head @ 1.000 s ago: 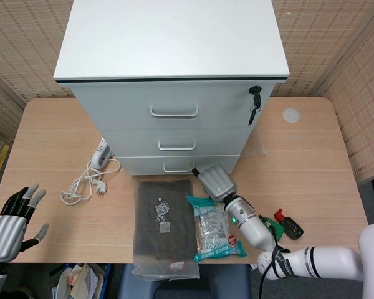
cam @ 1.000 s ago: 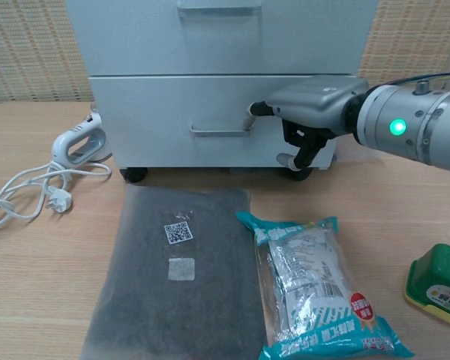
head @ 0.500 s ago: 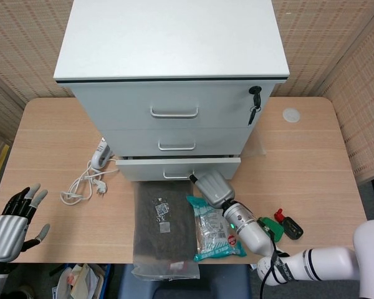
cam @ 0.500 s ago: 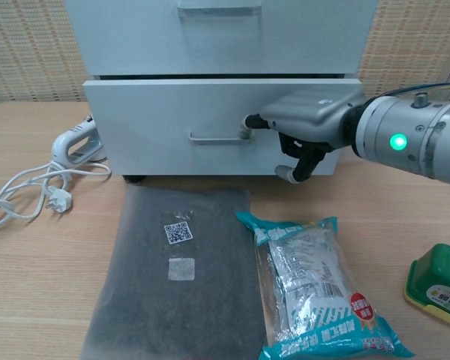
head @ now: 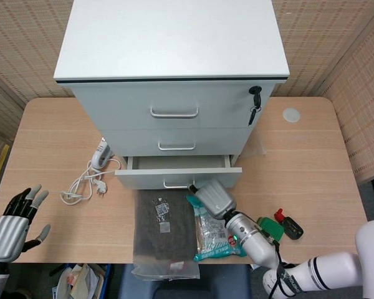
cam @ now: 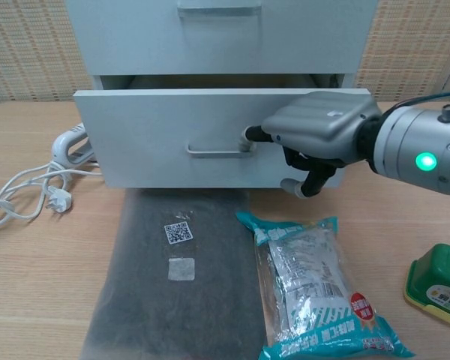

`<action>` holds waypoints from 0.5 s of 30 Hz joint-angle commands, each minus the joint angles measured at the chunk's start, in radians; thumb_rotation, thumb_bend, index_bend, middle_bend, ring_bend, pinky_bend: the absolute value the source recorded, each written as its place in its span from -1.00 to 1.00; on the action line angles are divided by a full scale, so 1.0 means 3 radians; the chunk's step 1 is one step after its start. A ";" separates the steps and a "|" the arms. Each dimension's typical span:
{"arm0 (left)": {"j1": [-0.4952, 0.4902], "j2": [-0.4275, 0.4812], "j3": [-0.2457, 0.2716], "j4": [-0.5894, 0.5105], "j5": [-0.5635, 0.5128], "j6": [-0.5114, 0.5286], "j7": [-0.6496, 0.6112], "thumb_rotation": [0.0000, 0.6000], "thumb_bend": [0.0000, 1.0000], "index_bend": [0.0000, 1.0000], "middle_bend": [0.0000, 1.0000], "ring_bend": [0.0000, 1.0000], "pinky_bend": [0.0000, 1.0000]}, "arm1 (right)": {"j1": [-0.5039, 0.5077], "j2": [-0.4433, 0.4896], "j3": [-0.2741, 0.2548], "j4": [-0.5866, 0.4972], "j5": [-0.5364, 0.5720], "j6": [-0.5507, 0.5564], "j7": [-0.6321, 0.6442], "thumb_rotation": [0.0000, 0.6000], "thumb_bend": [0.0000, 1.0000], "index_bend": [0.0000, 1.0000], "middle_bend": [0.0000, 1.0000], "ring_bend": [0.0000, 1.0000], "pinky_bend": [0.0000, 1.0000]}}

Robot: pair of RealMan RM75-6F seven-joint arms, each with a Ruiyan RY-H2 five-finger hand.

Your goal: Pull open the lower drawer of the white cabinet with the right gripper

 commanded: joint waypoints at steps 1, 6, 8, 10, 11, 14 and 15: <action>0.0002 -0.0002 0.0004 0.0006 0.0000 -0.0002 -0.0001 1.00 -0.35 -0.82 -1.00 -0.94 -0.78 | -0.0009 0.0003 -0.0035 -0.0035 -0.0020 0.0030 -0.0031 1.00 -0.22 -0.69 0.83 0.86 0.64; 0.0011 -0.0006 0.0004 0.0016 -0.0007 0.0008 -0.0004 1.00 -0.35 -0.82 -1.00 -0.94 -0.78 | -0.0022 0.0004 -0.0088 -0.0105 -0.0050 0.0077 -0.0072 1.00 -0.22 -0.69 0.83 0.87 0.64; 0.0013 -0.0007 0.0006 0.0021 -0.0005 0.0011 -0.0007 1.00 -0.35 -0.82 -1.00 -0.94 -0.78 | -0.0033 0.0008 -0.0110 -0.0142 -0.0091 0.0101 -0.0079 1.00 -0.22 -0.69 0.83 0.87 0.64; 0.0012 -0.0009 0.0006 0.0024 -0.0002 0.0012 -0.0008 1.00 -0.35 -0.82 -1.00 -0.94 -0.78 | -0.0045 0.0011 -0.0133 -0.0172 -0.0136 0.0127 -0.0090 1.00 -0.22 -0.69 0.83 0.87 0.64; 0.0010 -0.0011 0.0006 0.0024 0.0001 0.0011 -0.0008 1.00 -0.35 -0.82 -1.00 -0.94 -0.78 | -0.0051 0.0014 -0.0151 -0.0188 -0.0166 0.0140 -0.0105 1.00 -0.22 -0.69 0.83 0.87 0.64; 0.0005 -0.0017 0.0007 0.0027 0.0008 0.0006 -0.0005 1.00 -0.35 -0.82 -1.00 -0.94 -0.78 | -0.0070 0.0021 -0.0192 -0.0238 -0.0206 0.0169 -0.0138 1.00 -0.22 -0.69 0.83 0.88 0.64; 0.0003 -0.0020 0.0007 0.0027 0.0009 0.0006 -0.0005 1.00 -0.35 -0.82 -1.00 -0.94 -0.78 | -0.0074 0.0022 -0.0201 -0.0249 -0.0218 0.0177 -0.0148 1.00 -0.22 -0.69 0.82 0.88 0.64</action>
